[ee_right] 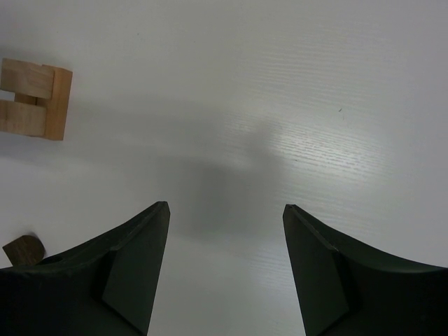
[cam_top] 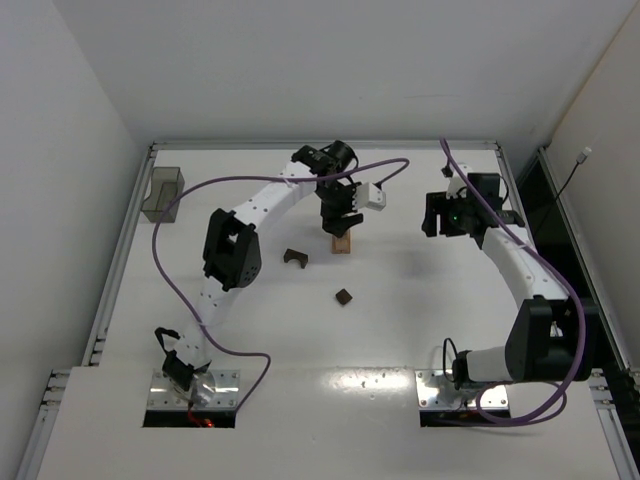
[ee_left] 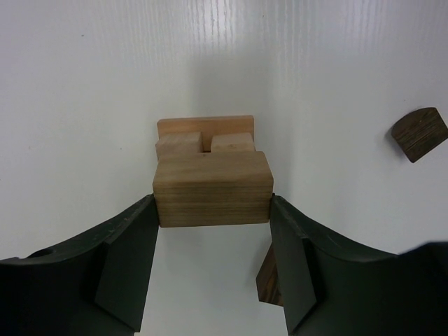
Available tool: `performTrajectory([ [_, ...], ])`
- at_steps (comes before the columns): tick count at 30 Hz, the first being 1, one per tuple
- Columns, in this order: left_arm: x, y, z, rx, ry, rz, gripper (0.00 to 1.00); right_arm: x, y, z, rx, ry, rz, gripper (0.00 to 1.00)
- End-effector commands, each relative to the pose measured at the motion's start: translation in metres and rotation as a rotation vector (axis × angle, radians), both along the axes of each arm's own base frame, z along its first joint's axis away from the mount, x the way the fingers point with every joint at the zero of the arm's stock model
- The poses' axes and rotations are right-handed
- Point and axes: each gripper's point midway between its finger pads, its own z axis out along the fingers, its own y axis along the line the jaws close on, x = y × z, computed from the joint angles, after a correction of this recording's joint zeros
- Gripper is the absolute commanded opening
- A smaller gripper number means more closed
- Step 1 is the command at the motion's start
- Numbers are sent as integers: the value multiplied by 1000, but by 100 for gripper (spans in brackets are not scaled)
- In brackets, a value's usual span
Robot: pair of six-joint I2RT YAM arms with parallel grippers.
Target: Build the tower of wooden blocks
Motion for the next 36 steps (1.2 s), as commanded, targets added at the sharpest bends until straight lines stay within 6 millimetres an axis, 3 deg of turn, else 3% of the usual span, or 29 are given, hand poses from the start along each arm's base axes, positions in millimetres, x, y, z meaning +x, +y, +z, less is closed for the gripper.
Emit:
performTrajectory([
  [1, 2, -14, 5, -42, -14, -26, 0, 6, 3, 12, 21, -55, 4, 63],
  [7, 2, -14, -4, -31, 1, -26, 0, 6, 1, 12, 28, -55, 2, 63],
  [36, 9, -14, -13, -16, -12, 0, 0, 6, 1, 7, 34, -44, -5, 63],
])
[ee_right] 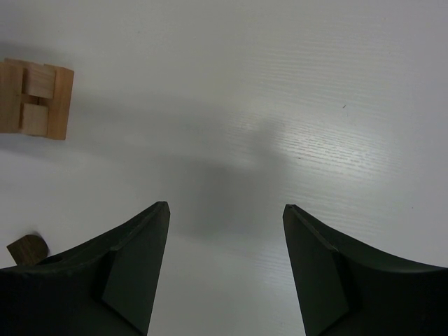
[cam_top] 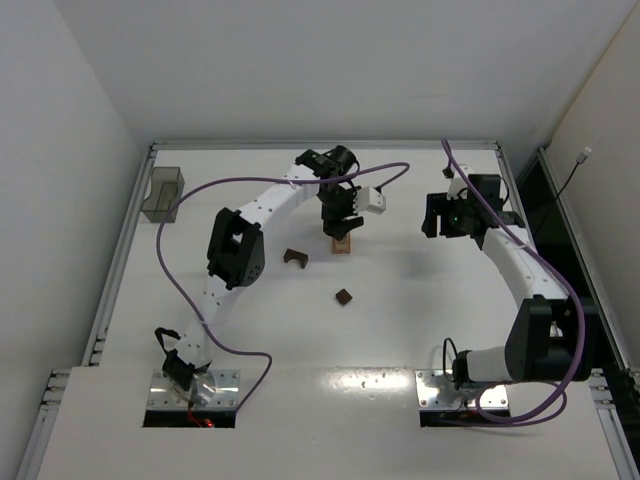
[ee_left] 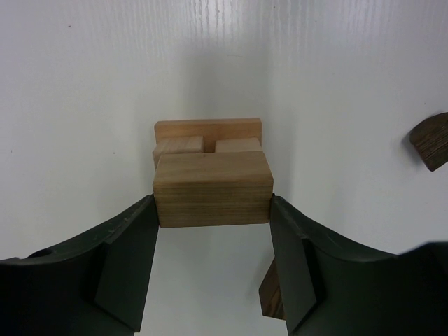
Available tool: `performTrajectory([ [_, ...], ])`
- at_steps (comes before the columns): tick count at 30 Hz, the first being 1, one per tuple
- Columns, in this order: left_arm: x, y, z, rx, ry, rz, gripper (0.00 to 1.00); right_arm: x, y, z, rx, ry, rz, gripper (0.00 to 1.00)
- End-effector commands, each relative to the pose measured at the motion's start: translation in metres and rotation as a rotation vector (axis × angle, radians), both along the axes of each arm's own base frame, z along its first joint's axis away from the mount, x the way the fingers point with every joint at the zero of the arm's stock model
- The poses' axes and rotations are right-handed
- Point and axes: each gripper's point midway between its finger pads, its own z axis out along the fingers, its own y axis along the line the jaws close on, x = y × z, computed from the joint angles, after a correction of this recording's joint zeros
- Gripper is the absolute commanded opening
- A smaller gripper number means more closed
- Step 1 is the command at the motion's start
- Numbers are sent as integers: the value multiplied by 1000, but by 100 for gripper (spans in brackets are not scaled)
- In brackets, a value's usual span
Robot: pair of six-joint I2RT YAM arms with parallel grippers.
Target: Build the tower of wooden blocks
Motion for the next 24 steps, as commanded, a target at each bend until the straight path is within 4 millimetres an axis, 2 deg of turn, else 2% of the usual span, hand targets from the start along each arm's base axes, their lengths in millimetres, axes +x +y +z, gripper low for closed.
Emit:
performTrajectory([
  [1, 5, -13, 11, -43, -33, -11, 0, 8, 1, 10, 16, -52, 1, 63],
  [4, 5, -13, 11, -43, -33, -11, 0, 8, 1, 10, 16, -52, 1, 63],
  [11, 6, -11, 11, -36, -38, -8, 15, 8, 1, 10, 16, -52, 1, 63],
  [19, 3, -9, 7, -25, -21, -8, 16, 10, 2, 12, 23, -60, -5, 63],
  [24, 1, -8, 5, -19, -14, -8, 23, 10, 2, 9, 23, -51, -5, 63],
])
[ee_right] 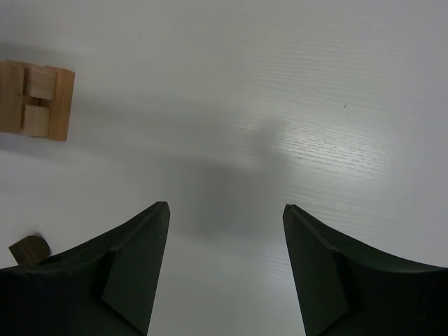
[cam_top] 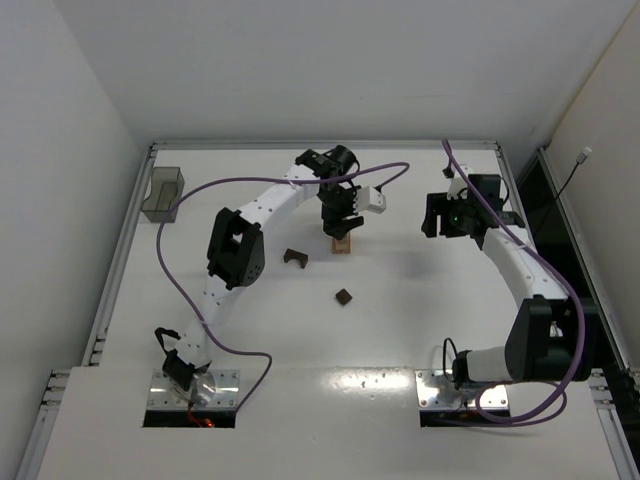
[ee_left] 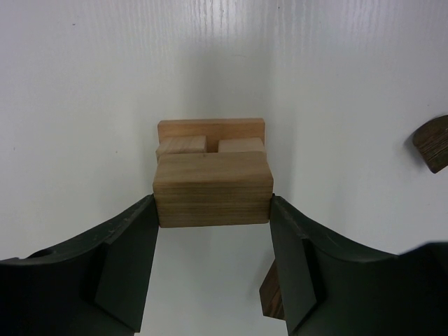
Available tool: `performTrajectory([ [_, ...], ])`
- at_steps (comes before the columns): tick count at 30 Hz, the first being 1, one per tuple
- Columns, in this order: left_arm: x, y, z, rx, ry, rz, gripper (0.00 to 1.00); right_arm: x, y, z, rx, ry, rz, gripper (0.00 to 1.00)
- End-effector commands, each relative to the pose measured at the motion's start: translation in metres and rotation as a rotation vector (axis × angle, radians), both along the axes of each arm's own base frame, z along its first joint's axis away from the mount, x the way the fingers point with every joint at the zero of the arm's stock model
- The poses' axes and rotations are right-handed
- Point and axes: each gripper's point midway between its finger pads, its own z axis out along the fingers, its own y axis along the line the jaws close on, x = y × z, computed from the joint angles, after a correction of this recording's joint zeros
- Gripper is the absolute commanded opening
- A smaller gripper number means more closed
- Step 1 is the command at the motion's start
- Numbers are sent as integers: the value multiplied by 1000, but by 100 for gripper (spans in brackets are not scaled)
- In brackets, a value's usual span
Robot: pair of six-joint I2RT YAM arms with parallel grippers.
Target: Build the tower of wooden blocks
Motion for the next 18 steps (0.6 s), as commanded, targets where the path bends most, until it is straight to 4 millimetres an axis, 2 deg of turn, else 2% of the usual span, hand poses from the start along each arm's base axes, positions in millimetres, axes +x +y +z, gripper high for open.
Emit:
performTrajectory([
  [1, -2, -10, 5, -31, -3, -24, 23, 10, 1, 9, 18, -51, -1, 63],
  [12, -4, -10, 7, -38, 2, -27, 23, 9, 3, 9, 31, -49, 0, 63],
  [16, -4, -4, 4, -27, 12, -25, 23, 9, 3, 9, 31, -49, 0, 63],
  [18, -4, -4, 8, -32, 4, -25, 23, 9, 3, 9, 31, -49, 0, 63],
])
